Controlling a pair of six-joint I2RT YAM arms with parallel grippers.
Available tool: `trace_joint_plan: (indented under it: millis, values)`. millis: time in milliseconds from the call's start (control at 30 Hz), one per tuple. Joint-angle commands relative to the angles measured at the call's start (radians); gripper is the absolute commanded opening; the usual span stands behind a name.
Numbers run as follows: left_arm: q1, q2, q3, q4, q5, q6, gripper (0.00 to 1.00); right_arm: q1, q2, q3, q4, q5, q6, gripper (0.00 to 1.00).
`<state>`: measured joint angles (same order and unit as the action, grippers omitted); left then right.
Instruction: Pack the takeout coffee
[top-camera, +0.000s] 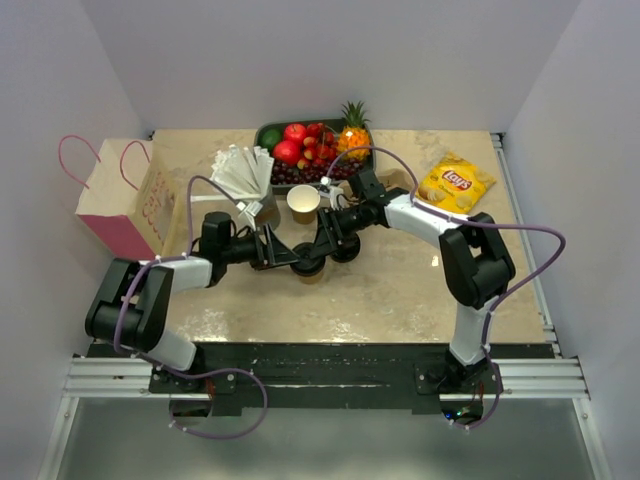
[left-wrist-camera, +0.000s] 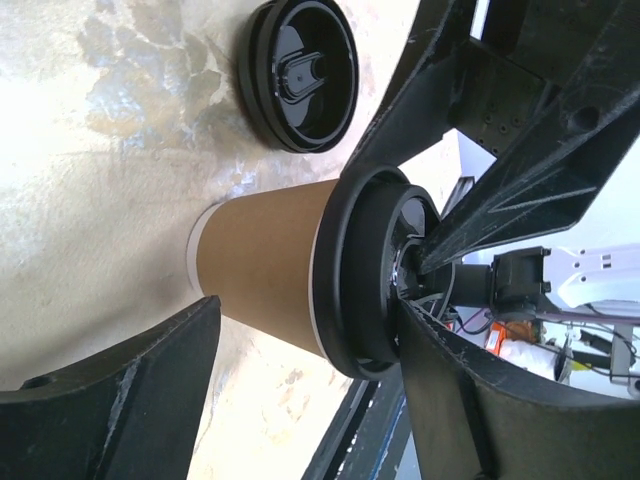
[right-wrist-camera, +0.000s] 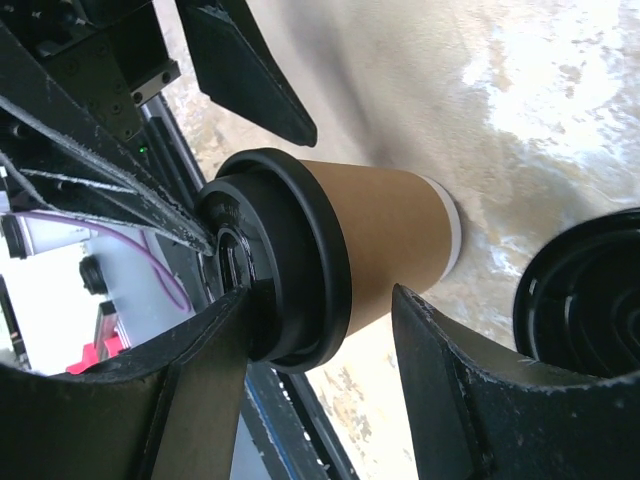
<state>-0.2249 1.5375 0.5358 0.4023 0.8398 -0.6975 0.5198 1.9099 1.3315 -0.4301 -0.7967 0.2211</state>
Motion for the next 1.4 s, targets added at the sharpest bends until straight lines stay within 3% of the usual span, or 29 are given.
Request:
trace_joint_plan:
  millis: [0, 200, 667, 867, 1133, 1367]
  values:
    - [0.010, 0.014, -0.065, -0.073, -0.154, 0.082, 0.70, -0.004, 0.024, 0.008, -0.002, 0.074, -0.017, 0.59]
    - [-0.034, -0.100, -0.071, -0.022, -0.156, 0.102, 0.72, -0.006, 0.028, 0.012, -0.002, 0.073, -0.025, 0.59]
    - [-0.033, -0.332, -0.053, -0.220, -0.156, 0.159, 0.74, -0.006, 0.064, 0.034, 0.059, -0.048, 0.011, 0.61]
    - [-0.019, -0.419, -0.059, -0.321, -0.222, 0.145, 0.74, 0.005, 0.095, 0.034, 0.085, -0.091, 0.046, 0.56]
    - [-0.005, -0.430, -0.155, -0.182, -0.182, 0.047, 0.70, 0.032, 0.107, 0.017, 0.096, -0.104, 0.063, 0.54]
    - [0.048, -0.387, -0.160, -0.181, -0.202, -0.008, 0.67, 0.037, 0.113, 0.012, 0.094, -0.104, 0.061, 0.54]
